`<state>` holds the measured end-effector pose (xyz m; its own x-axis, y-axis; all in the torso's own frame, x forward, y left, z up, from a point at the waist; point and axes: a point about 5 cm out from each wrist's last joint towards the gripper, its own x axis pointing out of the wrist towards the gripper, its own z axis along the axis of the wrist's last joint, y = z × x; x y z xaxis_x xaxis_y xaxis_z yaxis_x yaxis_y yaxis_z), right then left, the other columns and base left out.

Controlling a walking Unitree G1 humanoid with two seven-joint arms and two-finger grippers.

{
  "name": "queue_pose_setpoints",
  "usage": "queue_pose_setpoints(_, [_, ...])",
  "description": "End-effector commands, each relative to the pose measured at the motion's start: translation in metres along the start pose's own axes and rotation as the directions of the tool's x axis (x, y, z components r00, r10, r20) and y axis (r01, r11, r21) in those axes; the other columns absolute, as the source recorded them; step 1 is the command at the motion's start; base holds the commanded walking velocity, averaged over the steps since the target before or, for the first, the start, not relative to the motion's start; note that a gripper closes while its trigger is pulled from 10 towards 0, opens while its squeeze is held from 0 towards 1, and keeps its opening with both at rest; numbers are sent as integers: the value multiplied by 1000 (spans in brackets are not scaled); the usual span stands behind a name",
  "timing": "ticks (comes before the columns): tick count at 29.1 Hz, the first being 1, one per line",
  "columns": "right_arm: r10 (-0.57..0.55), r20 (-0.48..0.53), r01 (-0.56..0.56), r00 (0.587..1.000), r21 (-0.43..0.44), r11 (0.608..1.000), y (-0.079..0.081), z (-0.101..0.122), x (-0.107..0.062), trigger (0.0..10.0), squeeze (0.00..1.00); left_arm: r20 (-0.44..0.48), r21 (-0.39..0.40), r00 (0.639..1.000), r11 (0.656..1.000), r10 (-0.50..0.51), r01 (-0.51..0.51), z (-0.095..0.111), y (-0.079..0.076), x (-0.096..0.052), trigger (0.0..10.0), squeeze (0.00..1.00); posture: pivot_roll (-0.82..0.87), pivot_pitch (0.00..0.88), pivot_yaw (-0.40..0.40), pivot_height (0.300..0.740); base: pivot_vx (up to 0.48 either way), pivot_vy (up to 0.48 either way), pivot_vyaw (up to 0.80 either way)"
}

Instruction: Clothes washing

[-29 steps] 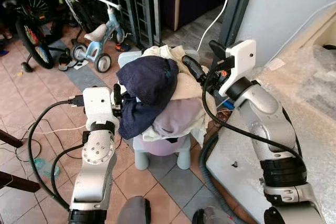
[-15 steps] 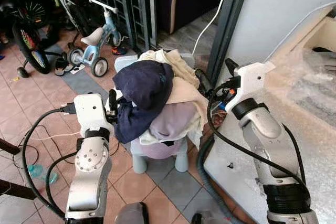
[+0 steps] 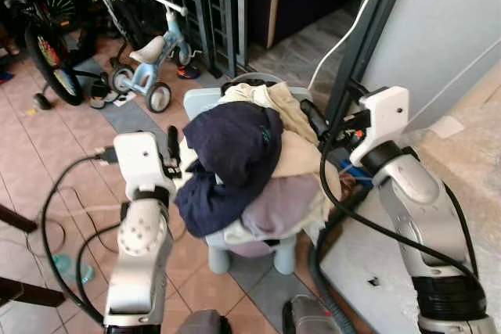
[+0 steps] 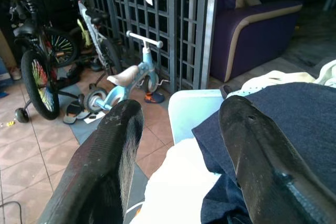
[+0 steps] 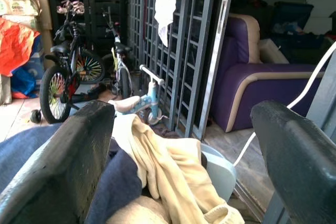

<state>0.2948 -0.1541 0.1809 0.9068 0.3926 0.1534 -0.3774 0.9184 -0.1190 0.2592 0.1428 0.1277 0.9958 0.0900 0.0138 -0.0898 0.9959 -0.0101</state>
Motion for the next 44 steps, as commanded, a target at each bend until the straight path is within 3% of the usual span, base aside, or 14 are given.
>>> queue_pose_setpoints(1, [24, 31, -24, 999, 1, 1000, 7, 8, 5, 10000, 0, 1, 37, 1000, 999, 30, -30, 0, 10, 1, 10000, 0, 10, 90, 5, 740, 461, 0, 0])
queue_pose_setpoints(9, [41, 26, -41, 999, 6, 999, 10, 9, 9, 10000, 0, -1, 25, 1000, 1000, 5, -5, -2, 6, -1, 10000, 0, 9, 92, -8, 740, 306, 0, 0])
queue_pose_setpoints(21, [92, 22, -92, 995, -8, 996, 17, 11, 17, 10000, 0, -4, 13, 999, 999, 46, -46, -3, 7, -2, 10000, 0, 3, 102, -8, 740, 394, 0, 0])
queue_pose_setpoints(25, [113, -66, -114, 991, -22, 993, 23, -5, 17, 10000, 0, -57, 52, 997, 997, 59, -56, -11, 10, -3, 10000, 0, 9, 102, -4, 740, 0, 0, 0])
queue_pose_setpoints(27, [83, -175, -87, 981, -16, 996, 24, -24, 20, 10000, 0, -84, 85, 995, 996, 46, -38, -16, 13, -5, 10000, 0, 25, 106, 1, 740, 0, 0, 0])
queue_pose_setpoints(34, [1, -319, 39, 948, 121, 992, 27, -61, 24, 10000, 0, -138, 158, 989, 987, 47, -25, -21, 26, -13, 10000, 0, 90, 109, 58, 740, 0, 0, 0])
queue_pose_setpoints(37, [38, -404, 37, 914, 175, 984, 37, -79, 22, 10000, 0, -147, 186, 989, 983, 20, 7, -20, 27, -13, 10000, 0, 93, 108, 83, 740, 0, 0, 0])
queue_pose_setpoints(39, [47, -463, 32, 885, 162, 986, 44, -89, 22, 10000, 0, -146, 194, 989, 980, -6, 34, -18, 26, -9, 10000, 0, 87, 111, 99, 740, 0, 0, 0])
queue_pose_setpoints(40, [20, -483, 65, 875, 158, 985, 43, -93, 22, 0, 0, -144, 198, 989, 979, -19, 48, -17, 24, -6, 10000, 0, 85, 111, 100, 740, 0, 0, 0])
queue_pose_setpoints(44, [1, -516, 83, 857, 141, 987, 45, -97, 25, 0, 0, -140, 195, 990, 979, -24, 51, -15, 22, -1, 10000, 0, 81, 104, 91, 740, 0, 0, 0])
